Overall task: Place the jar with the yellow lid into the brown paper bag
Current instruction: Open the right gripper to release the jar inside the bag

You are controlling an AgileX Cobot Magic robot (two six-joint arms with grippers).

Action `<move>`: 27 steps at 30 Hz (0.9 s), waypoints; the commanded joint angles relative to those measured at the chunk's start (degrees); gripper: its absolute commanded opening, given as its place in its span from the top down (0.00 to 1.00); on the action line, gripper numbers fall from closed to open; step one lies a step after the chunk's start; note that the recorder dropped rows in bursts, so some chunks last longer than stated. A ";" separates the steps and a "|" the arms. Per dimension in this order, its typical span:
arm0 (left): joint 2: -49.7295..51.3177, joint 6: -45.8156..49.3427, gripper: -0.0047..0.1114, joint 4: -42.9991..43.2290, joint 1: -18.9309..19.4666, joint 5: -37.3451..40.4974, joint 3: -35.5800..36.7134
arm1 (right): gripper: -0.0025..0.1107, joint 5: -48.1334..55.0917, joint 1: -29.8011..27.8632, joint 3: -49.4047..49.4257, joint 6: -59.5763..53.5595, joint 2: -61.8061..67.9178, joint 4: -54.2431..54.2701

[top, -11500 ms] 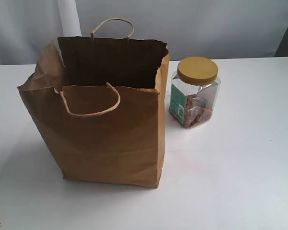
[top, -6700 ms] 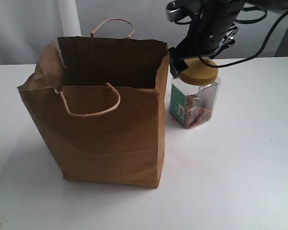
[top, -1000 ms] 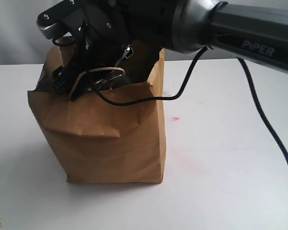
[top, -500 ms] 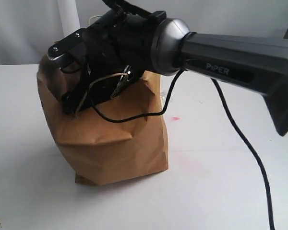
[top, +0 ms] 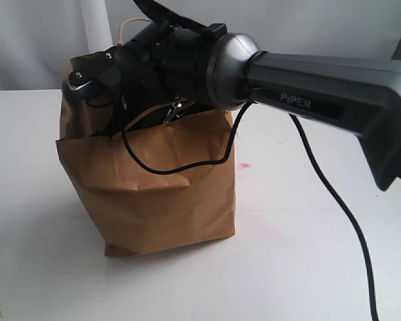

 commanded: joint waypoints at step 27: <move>0.17 -0.22 0.95 -0.22 -0.28 -0.54 -0.13 | 0.24 0.91 -0.23 -0.04 0.27 -0.03 0.05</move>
